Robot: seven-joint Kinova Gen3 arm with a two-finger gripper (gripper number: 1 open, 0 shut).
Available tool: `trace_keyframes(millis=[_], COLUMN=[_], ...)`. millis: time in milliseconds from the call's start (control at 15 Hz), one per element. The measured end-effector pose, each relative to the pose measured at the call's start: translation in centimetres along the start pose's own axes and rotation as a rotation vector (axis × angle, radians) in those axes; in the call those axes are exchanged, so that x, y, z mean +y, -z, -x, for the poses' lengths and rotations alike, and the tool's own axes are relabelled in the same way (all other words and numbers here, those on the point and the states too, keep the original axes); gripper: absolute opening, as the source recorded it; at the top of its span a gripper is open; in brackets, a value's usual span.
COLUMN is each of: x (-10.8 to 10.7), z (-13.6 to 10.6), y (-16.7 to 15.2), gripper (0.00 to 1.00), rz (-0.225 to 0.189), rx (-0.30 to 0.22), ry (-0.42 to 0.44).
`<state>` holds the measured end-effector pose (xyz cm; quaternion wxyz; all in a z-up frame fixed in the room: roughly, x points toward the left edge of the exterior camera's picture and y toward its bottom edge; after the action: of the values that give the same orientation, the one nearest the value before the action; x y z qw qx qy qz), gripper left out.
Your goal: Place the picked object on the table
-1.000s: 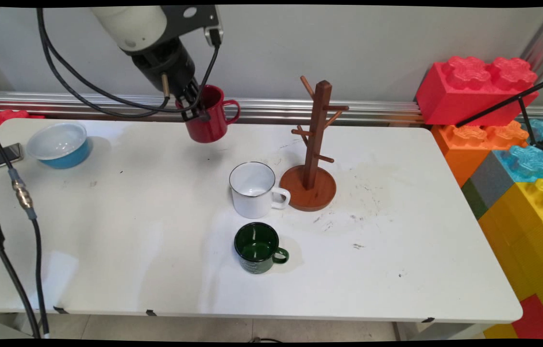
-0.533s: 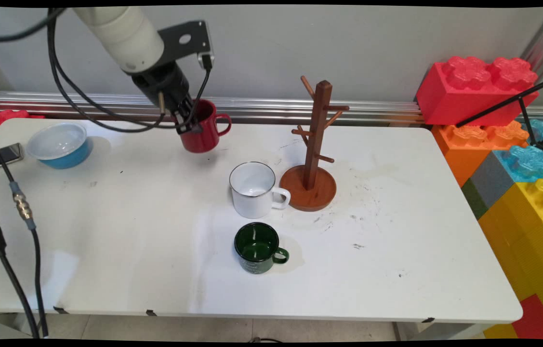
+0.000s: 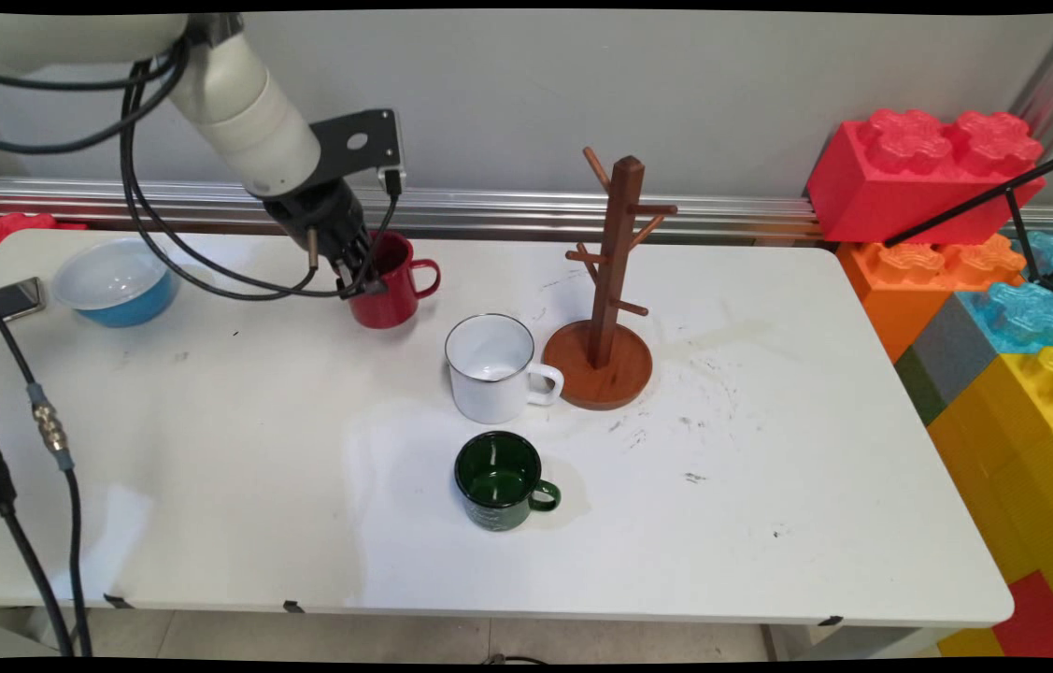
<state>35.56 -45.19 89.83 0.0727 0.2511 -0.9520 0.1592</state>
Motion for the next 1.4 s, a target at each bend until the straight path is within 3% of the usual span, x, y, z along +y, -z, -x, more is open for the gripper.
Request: trace_keyframes(millis=[1400], x=[1.4], z=[2.6], y=[-4.7], gripper=[0.00], rz=[0.026], rx=[0.040], ry=[-0.022])
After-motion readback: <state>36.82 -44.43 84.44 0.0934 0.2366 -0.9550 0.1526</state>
